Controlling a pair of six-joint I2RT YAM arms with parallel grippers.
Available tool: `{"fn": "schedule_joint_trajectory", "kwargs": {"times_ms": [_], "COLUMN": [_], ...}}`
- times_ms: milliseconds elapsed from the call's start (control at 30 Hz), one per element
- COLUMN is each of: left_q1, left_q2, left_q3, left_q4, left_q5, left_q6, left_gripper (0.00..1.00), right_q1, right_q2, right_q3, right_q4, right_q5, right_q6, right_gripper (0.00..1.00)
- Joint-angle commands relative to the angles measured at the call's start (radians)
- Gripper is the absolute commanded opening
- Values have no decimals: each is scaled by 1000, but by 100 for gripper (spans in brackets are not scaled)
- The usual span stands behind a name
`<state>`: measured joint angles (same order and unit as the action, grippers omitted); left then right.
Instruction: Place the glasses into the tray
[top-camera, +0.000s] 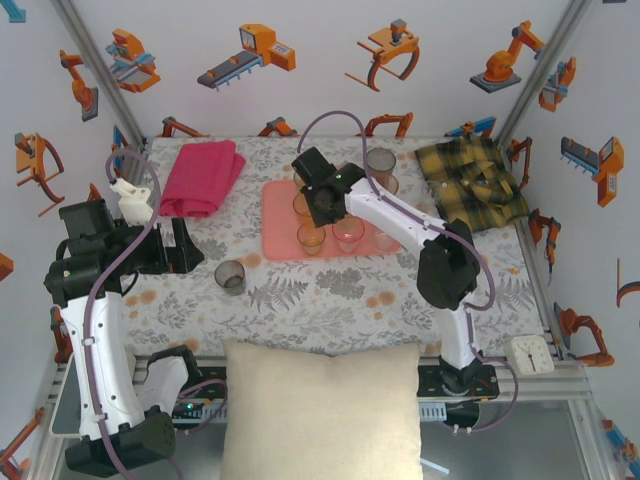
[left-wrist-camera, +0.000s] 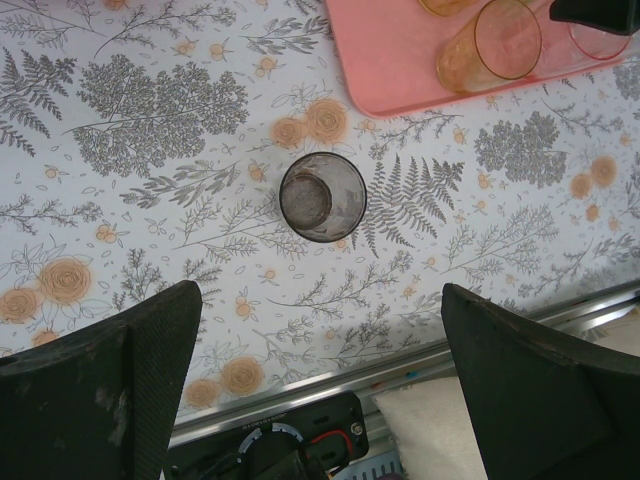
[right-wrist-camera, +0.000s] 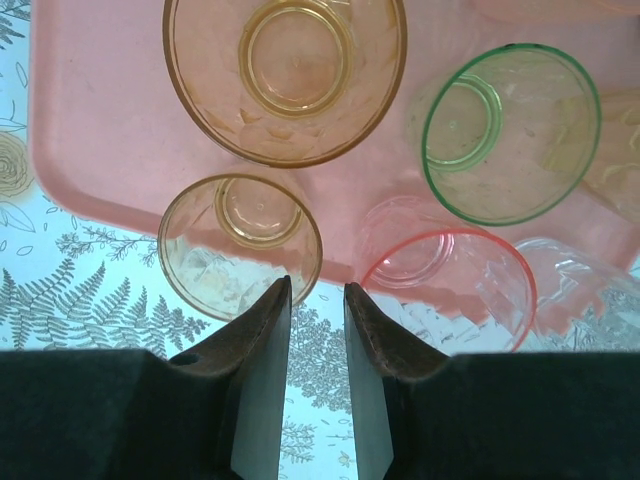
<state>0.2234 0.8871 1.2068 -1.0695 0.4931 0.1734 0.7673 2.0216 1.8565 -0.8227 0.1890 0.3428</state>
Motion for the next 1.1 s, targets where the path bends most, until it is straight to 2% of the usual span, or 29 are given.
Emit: {"fn": "schedule_joint_trajectory", "kwargs": {"times_ms": [0, 333, 433, 567, 867, 1067], "left_q1": [6, 6, 4, 4, 3, -1], "left_q2": [9, 19, 4, 18, 35, 32], "left_q3": [-2, -24, -65, -75, -114, -128], "left_q4": [-4, -4, 40, 36, 45, 48], "left_q5": [-12, -44, -114, -148, -100, -92], "left_q6": [5, 13, 28, 87, 106, 99], "left_gripper": [97, 97, 97, 97, 100, 92], "right_q1": [23, 132, 169, 202, 209, 228], "right_q2": [-87, -125, -132, -147, -247, -236], "right_q3": [44, 89, 76, 55, -125, -118], "right_q4": [-19, -1, 41, 48, 174, 179], "right_q5": [30, -11, -59, -47, -112, -150], "right_q6": [-11, 2, 8, 15, 97, 104], "right_gripper": [30, 30, 30, 30, 30, 30]}}
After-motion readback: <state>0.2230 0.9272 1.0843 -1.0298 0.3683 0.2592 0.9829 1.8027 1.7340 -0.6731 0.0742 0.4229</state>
